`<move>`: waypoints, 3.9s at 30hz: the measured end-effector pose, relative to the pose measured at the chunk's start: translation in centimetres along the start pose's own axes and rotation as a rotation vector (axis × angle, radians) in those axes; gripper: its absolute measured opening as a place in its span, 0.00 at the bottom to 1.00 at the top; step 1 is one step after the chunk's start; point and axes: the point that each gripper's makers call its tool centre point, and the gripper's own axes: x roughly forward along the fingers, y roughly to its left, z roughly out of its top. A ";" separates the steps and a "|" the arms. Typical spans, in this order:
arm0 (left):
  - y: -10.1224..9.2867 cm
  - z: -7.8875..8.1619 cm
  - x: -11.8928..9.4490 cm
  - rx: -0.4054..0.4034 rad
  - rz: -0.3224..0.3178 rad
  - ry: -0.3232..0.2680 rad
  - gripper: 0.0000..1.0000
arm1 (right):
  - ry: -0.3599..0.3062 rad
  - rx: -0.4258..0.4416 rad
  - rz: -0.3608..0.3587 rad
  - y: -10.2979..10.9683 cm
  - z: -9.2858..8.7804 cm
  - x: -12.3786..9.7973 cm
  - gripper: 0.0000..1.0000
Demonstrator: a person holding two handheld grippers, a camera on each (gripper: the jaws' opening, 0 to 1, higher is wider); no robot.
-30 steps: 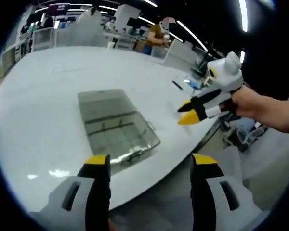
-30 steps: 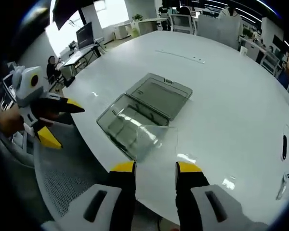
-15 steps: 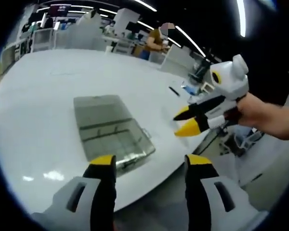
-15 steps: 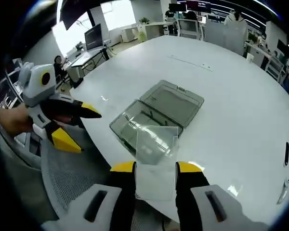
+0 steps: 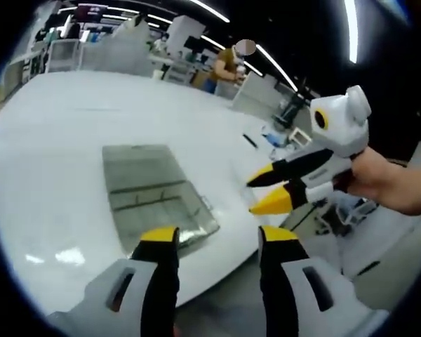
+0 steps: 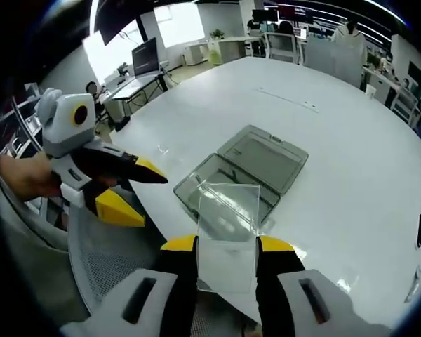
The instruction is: Insert the divider into the dual guide fixture by aligning both edges with the guide slots and pushing it downward to the bottom, including one-sided entry, uneven engagement, binding, and posture correction.
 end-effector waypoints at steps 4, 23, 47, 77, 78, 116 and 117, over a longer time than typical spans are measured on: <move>-0.2 0.4 0.0 -0.007 -0.007 -0.014 0.37 | -0.007 -0.002 0.010 0.5 0.3 0.0 0.27; -0.8 1.3 0.0 -0.081 -0.037 -0.066 0.23 | -0.039 0.004 0.057 2.4 1.1 -0.2 0.27; -1.7 2.5 0.4 -0.136 -0.075 -0.110 0.12 | -0.063 0.032 0.087 3.3 1.2 -0.3 0.27; -1.8 2.3 0.9 -0.209 -0.088 -0.109 0.00 | -0.092 0.073 0.119 4.3 1.5 -0.3 0.27; -1.8 2.3 0.9 -0.212 -0.088 -0.110 0.00 | -0.093 0.074 0.119 4.3 1.5 -0.3 0.27; -2.5 2.4 1.1 -0.285 -0.152 -0.087 0.00 | -0.121 0.011 0.104 4.1 1.8 -0.5 0.31; -2.6 2.4 1.1 -0.282 -0.156 -0.084 0.00 | -0.125 0.010 0.108 4.1 1.9 -0.6 0.32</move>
